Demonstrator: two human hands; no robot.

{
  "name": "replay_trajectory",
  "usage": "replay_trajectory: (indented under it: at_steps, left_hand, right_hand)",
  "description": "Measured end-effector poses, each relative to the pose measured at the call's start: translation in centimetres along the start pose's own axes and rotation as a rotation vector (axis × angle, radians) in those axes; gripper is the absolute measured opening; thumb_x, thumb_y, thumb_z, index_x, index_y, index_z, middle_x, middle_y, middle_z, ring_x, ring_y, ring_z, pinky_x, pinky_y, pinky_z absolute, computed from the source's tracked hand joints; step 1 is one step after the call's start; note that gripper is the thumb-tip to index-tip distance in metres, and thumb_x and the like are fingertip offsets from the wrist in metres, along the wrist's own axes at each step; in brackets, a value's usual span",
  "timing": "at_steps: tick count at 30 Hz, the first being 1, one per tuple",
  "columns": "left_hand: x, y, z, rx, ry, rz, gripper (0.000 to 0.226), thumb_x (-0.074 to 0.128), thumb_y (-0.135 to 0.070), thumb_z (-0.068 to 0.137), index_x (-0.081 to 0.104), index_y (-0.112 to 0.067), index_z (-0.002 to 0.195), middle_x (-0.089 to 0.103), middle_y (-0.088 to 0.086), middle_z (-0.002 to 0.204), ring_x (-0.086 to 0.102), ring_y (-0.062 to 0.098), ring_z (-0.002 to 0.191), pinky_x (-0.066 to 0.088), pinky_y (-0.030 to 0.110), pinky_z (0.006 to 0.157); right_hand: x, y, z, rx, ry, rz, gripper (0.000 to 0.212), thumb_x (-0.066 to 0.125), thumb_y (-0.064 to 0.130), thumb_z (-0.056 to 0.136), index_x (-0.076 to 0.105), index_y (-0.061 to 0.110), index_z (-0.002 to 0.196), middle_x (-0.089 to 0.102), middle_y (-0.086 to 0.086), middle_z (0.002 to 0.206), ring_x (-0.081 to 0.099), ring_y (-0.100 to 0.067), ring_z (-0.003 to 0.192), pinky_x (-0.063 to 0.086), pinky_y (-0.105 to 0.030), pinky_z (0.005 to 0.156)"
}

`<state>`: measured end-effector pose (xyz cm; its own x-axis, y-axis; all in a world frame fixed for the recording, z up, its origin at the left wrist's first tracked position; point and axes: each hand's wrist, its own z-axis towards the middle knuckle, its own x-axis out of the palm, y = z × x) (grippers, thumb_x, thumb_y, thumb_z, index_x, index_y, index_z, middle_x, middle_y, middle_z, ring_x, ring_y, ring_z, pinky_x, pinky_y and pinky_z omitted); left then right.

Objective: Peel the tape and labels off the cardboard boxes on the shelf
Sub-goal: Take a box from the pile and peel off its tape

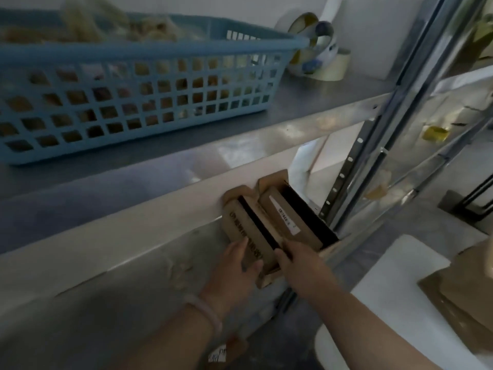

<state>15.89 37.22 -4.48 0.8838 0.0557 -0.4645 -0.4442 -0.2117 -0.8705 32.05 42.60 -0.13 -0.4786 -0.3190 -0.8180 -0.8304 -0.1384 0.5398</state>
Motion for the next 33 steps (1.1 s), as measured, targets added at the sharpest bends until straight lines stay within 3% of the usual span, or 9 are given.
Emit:
replay_trajectory:
  at_steps: [6, 11, 15, 18, 20, 24, 27, 30, 33]
  left_hand:
    - [0.0, -0.1, -0.5, -0.11, -0.107, -0.123, 0.056, 0.053, -0.035, 0.096, 0.031, -0.026, 0.147, 0.04, -0.013, 0.141, 0.045, -0.006, 0.112, 0.037, 0.006, 0.091]
    - [-1.0, 1.4, -2.0, -0.128, -0.09, -0.124, 0.064, 0.059, -0.038, 0.091, 0.03, -0.028, 0.148, 0.043, -0.009, 0.144, 0.047, 0.002, 0.122, 0.04, 0.025, 0.105]
    - [-1.7, 1.2, -3.7, -0.117, -0.13, -0.332, 0.053, 0.063, -0.029, 0.09, 0.04, -0.039, 0.137, 0.057, -0.015, 0.125, 0.057, 0.0, 0.113, 0.05, 0.03, 0.098]
    - [-3.3, 1.3, -5.1, -0.073, -0.166, -0.382, 0.036, 0.059, -0.027, 0.093, 0.047, -0.051, 0.118, 0.066, -0.024, 0.108, 0.062, -0.005, 0.102, 0.053, 0.022, 0.086]
    - [-4.9, 1.3, -6.2, -0.087, -0.24, -0.441, 0.028, 0.055, -0.035, 0.093, 0.046, -0.052, 0.113, 0.068, -0.025, 0.099, 0.064, -0.003, 0.097, 0.054, 0.024, 0.082]
    - [-9.8, 2.4, -9.2, -0.11, -0.598, -0.689, 0.066, 0.05, -0.057, 0.076, 0.034, -0.039, 0.138, 0.062, -0.007, 0.12, 0.06, 0.011, 0.108, 0.051, 0.04, 0.091]
    - [-14.9, 3.6, -12.2, -0.062, -0.829, -0.827, 0.056, 0.042, -0.059, 0.084, 0.047, -0.032, 0.133, 0.058, 0.001, 0.128, 0.056, 0.018, 0.117, 0.045, 0.042, 0.099]
    - [-18.3, 5.2, -15.4, -0.136, -0.7, -0.627, 0.04, 0.049, -0.063, 0.085, 0.066, -0.037, 0.11, 0.066, -0.004, 0.119, 0.059, 0.014, 0.113, 0.042, 0.039, 0.103]
    - [-19.2, 7.4, -18.4, -0.206, -0.631, -0.369, 0.018, 0.059, -0.047, 0.09, 0.064, -0.04, 0.105, 0.067, -0.012, 0.109, 0.06, -0.003, 0.097, 0.047, 0.018, 0.086]
  right_hand:
    - [0.2, -0.2, 1.7, 0.088, 0.164, 0.314, 0.038, 0.038, 0.033, 0.104, 0.054, 0.014, 0.132, 0.061, 0.004, 0.112, 0.057, -0.015, 0.104, 0.043, -0.024, 0.087]
    - [3.1, -1.2, 2.0, 0.151, 0.346, 0.381, 0.055, 0.047, 0.051, 0.096, 0.039, 0.021, 0.141, 0.055, 0.001, 0.125, 0.058, -0.017, 0.107, 0.051, -0.033, 0.088]
    - [4.9, -0.6, 0.6, 0.128, 0.343, 0.6, 0.046, 0.066, 0.047, 0.086, 0.037, 0.032, 0.118, 0.056, 0.003, 0.118, 0.061, -0.011, 0.098, 0.054, -0.032, 0.084]
    - [5.5, 0.2, -0.4, -0.029, 0.26, 0.62, 0.058, 0.079, 0.038, 0.076, 0.037, 0.034, 0.115, 0.052, 0.007, 0.119, 0.057, -0.003, 0.101, 0.055, -0.021, 0.073]
    - [5.4, 1.1, -1.0, -0.155, 0.181, 0.482, 0.076, 0.081, 0.046, 0.066, 0.033, 0.04, 0.124, 0.042, 0.012, 0.124, 0.049, -0.003, 0.108, 0.054, -0.024, 0.082]
    - [5.0, 4.1, -2.6, -0.483, 0.144, 0.231, 0.086, 0.076, 0.045, 0.062, 0.025, 0.055, 0.131, 0.027, 0.023, 0.127, 0.033, -0.001, 0.117, 0.043, -0.028, 0.095]
    - [5.9, 6.8, -3.6, -0.751, 0.003, -0.015, 0.087, 0.066, 0.053, 0.06, 0.027, 0.048, 0.137, 0.031, 0.019, 0.128, 0.033, -0.002, 0.115, 0.039, -0.027, 0.093]
    - [7.9, 9.4, -4.6, -0.88, -0.016, -0.146, 0.087, 0.066, 0.052, 0.061, 0.031, 0.042, 0.14, 0.034, 0.008, 0.138, 0.04, -0.014, 0.121, 0.045, -0.034, 0.097]
    - [10.1, 12.2, -5.7, -1.0, -0.04, -0.232, 0.088, 0.072, 0.042, 0.06, 0.038, 0.037, 0.141, 0.039, 0.0, 0.142, 0.043, -0.023, 0.124, 0.042, -0.041, 0.1]
